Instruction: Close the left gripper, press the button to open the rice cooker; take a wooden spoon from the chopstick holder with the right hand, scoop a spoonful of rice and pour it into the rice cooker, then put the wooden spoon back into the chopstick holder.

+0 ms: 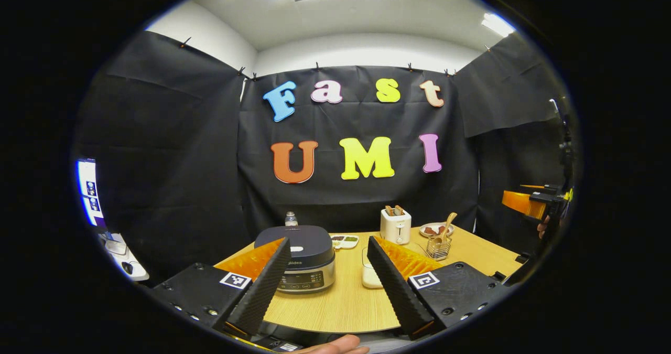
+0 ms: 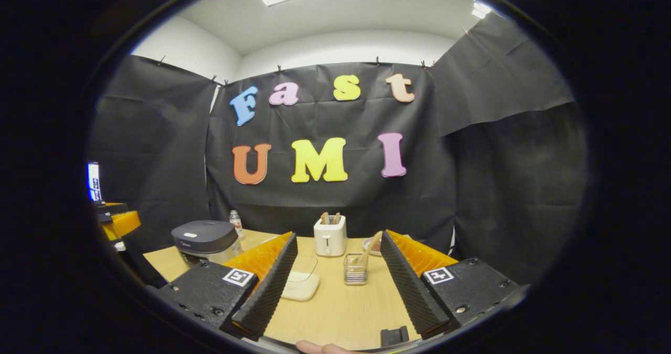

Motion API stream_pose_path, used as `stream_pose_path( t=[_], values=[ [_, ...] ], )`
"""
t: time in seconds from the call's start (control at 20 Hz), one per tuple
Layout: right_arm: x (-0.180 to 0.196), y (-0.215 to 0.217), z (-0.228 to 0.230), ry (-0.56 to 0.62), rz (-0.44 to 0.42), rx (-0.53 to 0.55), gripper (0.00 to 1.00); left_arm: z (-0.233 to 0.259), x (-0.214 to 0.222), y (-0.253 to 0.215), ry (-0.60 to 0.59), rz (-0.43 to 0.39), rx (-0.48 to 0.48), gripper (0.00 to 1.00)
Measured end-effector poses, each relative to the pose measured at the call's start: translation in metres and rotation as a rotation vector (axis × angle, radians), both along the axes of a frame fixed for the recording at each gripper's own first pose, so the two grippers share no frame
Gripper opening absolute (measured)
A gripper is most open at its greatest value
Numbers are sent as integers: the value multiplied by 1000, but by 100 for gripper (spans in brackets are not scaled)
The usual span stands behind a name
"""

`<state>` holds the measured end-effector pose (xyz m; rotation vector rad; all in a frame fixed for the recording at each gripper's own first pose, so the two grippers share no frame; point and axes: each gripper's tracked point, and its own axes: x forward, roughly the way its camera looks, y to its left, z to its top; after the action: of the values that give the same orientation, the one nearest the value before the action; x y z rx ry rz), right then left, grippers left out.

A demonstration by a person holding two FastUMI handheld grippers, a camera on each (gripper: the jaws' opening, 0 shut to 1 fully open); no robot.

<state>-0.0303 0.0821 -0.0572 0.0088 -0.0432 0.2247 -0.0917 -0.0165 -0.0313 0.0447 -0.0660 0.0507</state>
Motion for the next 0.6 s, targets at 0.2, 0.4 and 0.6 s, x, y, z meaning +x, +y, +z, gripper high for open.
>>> stream_pose_path(
  t=[0.2,0.4,0.6],
  values=[
    [-4,-1,-1,-6,6,-1,100,-5,5,-5,14,-4,17,94],
    [-2,-6,0,-7,-5,2,100,-10,8,-3,25,3,3,96],
    [-2,-9,-2,-4,-11,4,100,-14,10,2,36,11,-19,96]
  ],
)
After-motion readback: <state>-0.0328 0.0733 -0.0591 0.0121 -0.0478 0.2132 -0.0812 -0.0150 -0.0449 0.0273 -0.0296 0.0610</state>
